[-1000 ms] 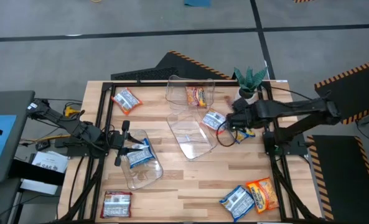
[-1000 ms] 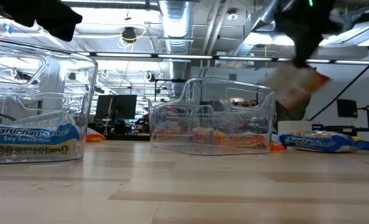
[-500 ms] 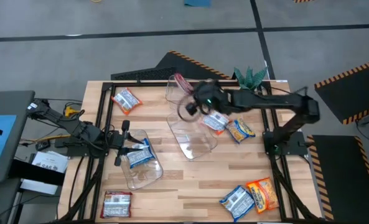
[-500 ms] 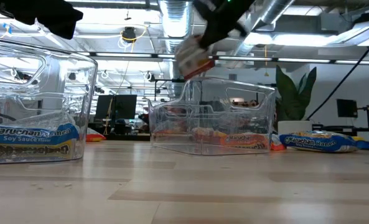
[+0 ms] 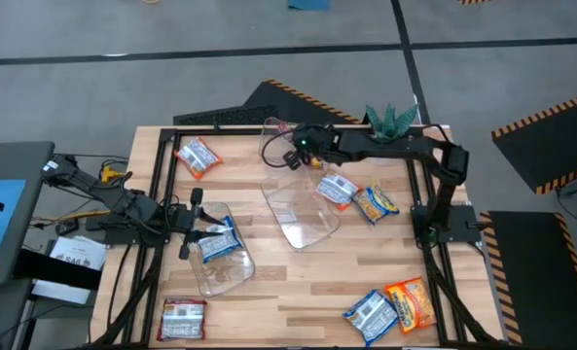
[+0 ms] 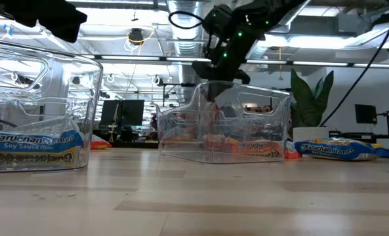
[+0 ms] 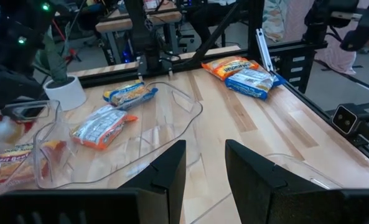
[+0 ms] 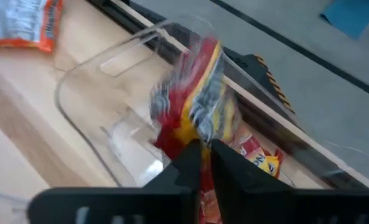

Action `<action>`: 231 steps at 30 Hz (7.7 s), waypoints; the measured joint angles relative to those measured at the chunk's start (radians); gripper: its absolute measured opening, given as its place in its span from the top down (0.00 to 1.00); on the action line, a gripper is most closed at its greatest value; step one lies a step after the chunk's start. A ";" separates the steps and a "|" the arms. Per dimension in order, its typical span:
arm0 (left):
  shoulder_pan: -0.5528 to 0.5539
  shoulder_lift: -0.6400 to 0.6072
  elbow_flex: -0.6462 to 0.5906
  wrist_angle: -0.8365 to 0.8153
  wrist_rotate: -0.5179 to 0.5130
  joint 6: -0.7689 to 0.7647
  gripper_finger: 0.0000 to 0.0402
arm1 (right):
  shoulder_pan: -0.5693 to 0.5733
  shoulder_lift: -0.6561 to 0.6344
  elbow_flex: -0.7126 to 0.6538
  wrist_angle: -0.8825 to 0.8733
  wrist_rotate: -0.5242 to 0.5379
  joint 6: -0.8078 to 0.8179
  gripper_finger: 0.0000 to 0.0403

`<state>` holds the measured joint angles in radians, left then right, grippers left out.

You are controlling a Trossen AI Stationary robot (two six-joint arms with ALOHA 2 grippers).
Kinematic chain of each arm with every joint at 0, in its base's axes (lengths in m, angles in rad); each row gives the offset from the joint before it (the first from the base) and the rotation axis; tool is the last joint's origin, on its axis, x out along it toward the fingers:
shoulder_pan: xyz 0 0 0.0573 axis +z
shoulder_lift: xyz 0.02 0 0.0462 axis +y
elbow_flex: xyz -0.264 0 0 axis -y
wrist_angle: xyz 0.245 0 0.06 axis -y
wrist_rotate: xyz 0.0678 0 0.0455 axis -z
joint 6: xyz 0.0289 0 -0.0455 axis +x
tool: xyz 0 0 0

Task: Sort Maruchan noodles
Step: Put the top red noodle pack into the top transparent bin, then put the red noodle pack into the top transparent bin

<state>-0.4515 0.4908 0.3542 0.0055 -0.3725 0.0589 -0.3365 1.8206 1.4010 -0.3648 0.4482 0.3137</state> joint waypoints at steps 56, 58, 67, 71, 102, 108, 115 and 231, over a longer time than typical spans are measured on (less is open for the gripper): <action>-0.440 0.618 0.333 0.127 0.345 -0.470 0.69 | 0.934 -0.082 0.000 -1.000 0.130 0.928 0.75; -0.489 0.699 0.442 -0.065 0.301 -0.511 0.67 | 0.934 -0.092 0.000 -1.005 0.130 0.941 0.75; -0.628 1.092 0.782 -0.710 0.270 -0.842 0.59 | 0.934 -0.102 0.000 -1.002 0.159 0.944 0.75; -0.640 1.214 0.822 -0.729 0.288 -0.809 0.56 | 0.931 -0.102 0.000 -1.004 0.165 0.943 0.75; -0.679 1.153 0.695 -0.842 0.211 -0.922 0.55 | 0.929 -0.101 0.000 -0.979 0.183 0.944 0.75; -0.639 1.030 0.561 -0.721 0.208 -0.934 0.55 | 0.929 -0.101 0.000 -0.974 0.187 0.944 0.75; -0.576 0.936 0.409 -0.541 0.328 -0.988 0.55 | 0.929 -0.101 0.000 -0.972 0.188 0.944 0.75; -0.393 0.390 0.502 -0.465 0.314 -0.713 1.00 | 0.922 -0.100 0.000 -0.959 0.286 0.935 0.75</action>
<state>-0.8446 0.8804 0.8559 -0.4597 -0.0584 -0.6544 0.5860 1.7206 1.4010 -1.3240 0.7338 1.2484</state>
